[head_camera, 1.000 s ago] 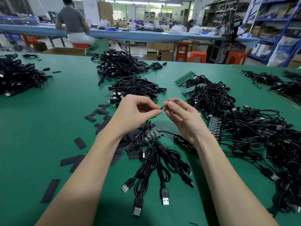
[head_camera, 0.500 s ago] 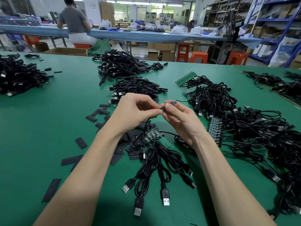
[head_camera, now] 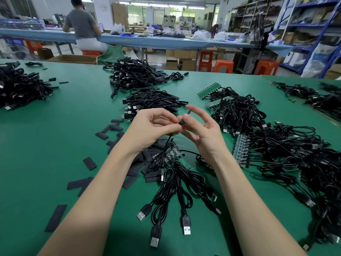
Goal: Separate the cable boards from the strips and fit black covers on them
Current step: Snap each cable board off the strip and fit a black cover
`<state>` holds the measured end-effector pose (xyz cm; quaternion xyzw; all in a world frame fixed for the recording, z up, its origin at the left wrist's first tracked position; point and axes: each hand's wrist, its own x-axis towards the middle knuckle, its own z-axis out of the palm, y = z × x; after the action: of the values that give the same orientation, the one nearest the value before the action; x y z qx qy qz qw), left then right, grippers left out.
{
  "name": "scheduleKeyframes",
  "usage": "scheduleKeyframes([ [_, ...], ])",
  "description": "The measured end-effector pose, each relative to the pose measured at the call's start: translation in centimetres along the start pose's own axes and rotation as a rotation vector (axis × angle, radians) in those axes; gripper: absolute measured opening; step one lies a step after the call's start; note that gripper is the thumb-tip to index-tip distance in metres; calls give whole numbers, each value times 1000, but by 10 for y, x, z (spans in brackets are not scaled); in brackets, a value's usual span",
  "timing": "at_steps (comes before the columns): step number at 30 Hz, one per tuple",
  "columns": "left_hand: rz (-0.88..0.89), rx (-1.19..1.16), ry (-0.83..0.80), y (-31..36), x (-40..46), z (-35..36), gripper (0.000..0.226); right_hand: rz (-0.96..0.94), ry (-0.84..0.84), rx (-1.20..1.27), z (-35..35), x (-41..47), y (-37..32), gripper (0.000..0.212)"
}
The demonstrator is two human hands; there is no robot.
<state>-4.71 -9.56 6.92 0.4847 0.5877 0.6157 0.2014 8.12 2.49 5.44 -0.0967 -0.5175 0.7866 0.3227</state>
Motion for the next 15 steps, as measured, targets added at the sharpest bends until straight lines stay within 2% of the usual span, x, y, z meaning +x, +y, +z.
scheduleKeyframes([
  [4,3,-37,11,-1,1,1,14,-53,47,33,7,-1,1,32],
  [10,-6,-39,28,-3,0,2,14,-23,97,70,8,-1,3,24],
  [15,-10,-4,37,-4,0,1,13,-18,106,80,8,-1,7,25],
])
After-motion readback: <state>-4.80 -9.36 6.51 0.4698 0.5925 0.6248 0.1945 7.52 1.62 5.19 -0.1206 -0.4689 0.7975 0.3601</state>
